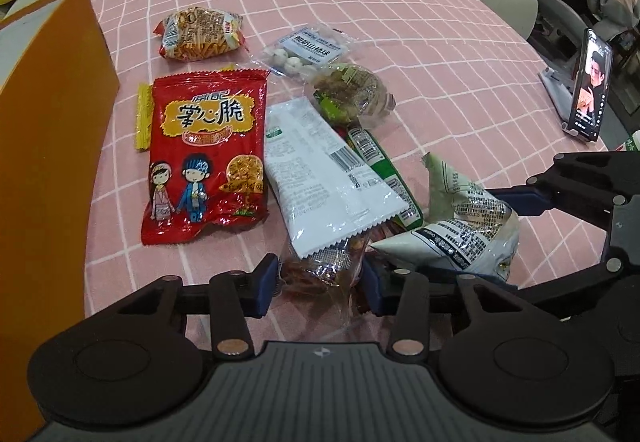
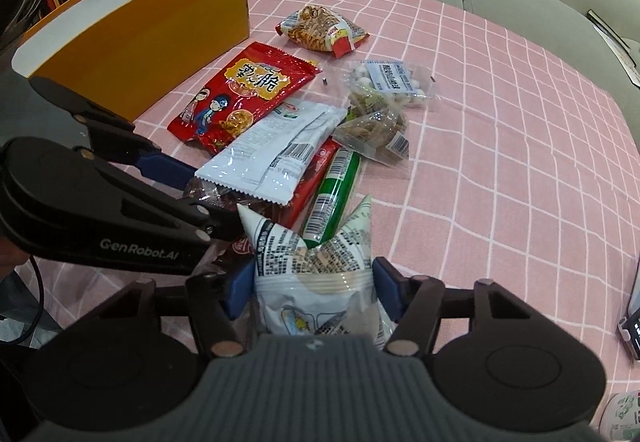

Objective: Organize snacks
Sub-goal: 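Grasp the clear-wrapped brown cake with left tool while right tool grasps white-blue snack bag, then carry the brown cake with left tool into the box while right tool carries the white-blue bag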

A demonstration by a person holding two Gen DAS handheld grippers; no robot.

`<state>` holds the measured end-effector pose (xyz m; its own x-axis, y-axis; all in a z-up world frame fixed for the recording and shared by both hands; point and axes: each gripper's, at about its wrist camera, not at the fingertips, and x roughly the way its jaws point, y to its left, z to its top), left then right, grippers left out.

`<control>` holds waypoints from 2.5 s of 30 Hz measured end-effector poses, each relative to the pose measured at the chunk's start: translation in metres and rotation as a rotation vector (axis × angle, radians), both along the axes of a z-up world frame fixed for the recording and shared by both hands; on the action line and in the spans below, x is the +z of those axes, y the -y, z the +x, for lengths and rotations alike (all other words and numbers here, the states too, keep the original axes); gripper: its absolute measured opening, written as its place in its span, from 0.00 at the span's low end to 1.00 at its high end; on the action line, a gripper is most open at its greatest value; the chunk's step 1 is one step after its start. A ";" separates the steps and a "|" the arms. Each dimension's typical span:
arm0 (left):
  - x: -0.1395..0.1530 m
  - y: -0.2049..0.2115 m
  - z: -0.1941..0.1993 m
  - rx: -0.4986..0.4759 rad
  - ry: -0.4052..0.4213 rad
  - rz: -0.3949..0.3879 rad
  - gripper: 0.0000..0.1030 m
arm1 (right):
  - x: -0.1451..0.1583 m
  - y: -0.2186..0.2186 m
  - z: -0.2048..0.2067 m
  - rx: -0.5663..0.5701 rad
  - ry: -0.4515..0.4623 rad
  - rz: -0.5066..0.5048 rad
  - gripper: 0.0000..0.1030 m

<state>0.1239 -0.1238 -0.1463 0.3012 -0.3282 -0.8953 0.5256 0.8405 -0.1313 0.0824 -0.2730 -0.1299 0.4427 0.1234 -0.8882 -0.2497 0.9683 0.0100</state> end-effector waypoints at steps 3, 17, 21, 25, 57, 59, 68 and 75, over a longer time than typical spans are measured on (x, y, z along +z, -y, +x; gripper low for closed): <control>0.004 -0.004 -0.005 0.016 -0.004 -0.007 0.46 | 0.002 -0.002 -0.002 0.013 0.008 -0.007 0.53; 0.036 -0.028 -0.038 0.097 0.039 0.012 0.46 | 0.034 -0.022 -0.023 0.049 0.074 -0.009 0.51; 0.050 -0.040 -0.045 0.128 0.063 0.013 0.46 | 0.048 -0.029 -0.029 0.050 0.106 0.006 0.51; 0.066 -0.050 -0.054 0.153 0.096 0.009 0.46 | 0.061 -0.036 -0.037 0.062 0.140 0.019 0.52; 0.157 -0.189 0.000 0.324 0.227 0.195 0.46 | 0.154 -0.202 0.038 0.497 0.309 0.158 0.52; 0.150 -0.200 0.010 0.335 0.195 0.197 0.46 | 0.148 -0.217 0.048 0.522 0.294 0.140 0.52; 0.112 -0.220 0.033 0.322 0.083 0.258 0.47 | 0.105 -0.266 0.088 0.633 0.180 0.033 0.52; 0.080 -0.214 0.045 0.272 0.017 0.332 0.47 | 0.079 -0.285 0.105 0.694 0.091 -0.011 0.52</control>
